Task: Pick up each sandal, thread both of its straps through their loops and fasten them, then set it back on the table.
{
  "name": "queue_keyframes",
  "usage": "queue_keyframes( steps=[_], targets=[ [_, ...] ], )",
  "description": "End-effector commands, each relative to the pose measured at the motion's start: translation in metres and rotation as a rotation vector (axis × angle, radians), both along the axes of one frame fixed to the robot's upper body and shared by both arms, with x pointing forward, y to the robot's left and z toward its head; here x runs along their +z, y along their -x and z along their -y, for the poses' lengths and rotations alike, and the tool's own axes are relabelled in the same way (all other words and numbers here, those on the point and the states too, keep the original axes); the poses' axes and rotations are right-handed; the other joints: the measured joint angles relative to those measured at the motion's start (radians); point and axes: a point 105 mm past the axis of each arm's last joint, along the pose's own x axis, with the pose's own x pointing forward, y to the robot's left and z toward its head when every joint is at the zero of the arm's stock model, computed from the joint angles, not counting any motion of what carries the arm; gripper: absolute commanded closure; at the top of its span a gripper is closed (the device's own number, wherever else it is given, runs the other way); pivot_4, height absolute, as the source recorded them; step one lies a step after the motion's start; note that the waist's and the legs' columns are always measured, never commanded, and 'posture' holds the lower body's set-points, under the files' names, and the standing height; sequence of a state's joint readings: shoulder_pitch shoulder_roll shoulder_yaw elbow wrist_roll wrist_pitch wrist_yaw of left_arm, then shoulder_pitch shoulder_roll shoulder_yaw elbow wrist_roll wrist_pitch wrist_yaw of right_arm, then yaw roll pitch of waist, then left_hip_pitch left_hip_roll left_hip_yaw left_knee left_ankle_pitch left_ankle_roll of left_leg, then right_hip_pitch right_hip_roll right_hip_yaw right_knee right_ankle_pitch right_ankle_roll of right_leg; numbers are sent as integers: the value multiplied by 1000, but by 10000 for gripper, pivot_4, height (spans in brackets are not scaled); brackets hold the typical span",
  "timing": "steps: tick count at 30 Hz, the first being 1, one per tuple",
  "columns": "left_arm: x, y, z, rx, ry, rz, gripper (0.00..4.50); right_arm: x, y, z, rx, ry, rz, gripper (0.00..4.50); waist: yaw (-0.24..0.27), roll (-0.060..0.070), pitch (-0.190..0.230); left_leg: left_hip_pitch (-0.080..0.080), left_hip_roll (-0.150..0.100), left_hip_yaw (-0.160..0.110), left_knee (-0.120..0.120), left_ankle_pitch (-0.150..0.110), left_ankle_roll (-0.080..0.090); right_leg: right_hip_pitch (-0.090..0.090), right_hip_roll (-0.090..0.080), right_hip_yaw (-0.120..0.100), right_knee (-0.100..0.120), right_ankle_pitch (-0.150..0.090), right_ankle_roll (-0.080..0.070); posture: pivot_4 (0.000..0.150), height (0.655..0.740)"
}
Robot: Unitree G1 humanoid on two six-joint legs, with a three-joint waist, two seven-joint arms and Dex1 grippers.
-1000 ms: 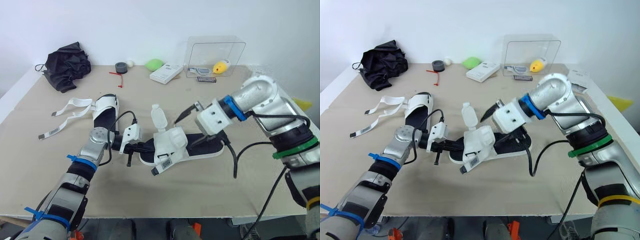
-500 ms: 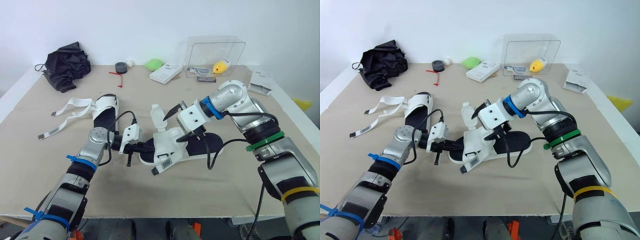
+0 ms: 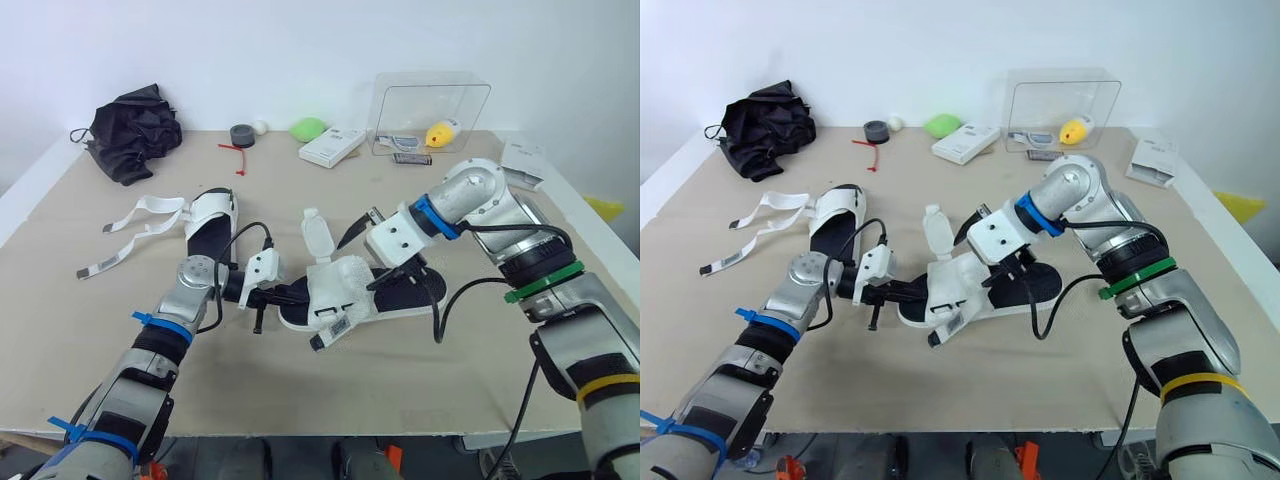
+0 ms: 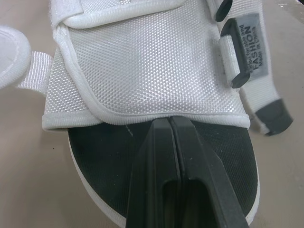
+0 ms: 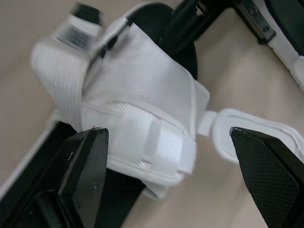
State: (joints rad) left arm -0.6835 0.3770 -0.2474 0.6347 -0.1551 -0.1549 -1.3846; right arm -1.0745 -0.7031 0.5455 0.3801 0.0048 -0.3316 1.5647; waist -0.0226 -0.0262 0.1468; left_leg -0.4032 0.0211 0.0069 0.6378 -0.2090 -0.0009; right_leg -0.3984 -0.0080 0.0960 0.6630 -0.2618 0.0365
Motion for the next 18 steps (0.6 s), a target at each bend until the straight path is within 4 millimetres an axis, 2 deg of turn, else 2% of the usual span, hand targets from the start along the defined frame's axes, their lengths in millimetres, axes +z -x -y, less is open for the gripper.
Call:
queue_keyframes(
  steps=[1,16,18],
  targets=[
    [-48,13,-13,31,-153,-148,45000,-3,12,1,36,32,-43,709,0,0,0,0,0,0,0,0,0,0,0,0,0,0,0,1500,7400],
    [-49,13,-16,44,-148,-151,45000,-26,41,26,9,80,-157,709,0,0,0,0,0,0,0,0,0,0,0,0,0,-1,1,1500,7400],
    [-49,13,-15,45,-146,-151,45000,-29,39,27,-17,57,-152,709,0,0,0,0,0,0,0,0,0,0,0,0,0,-1,1,1500,7400]
  ],
)
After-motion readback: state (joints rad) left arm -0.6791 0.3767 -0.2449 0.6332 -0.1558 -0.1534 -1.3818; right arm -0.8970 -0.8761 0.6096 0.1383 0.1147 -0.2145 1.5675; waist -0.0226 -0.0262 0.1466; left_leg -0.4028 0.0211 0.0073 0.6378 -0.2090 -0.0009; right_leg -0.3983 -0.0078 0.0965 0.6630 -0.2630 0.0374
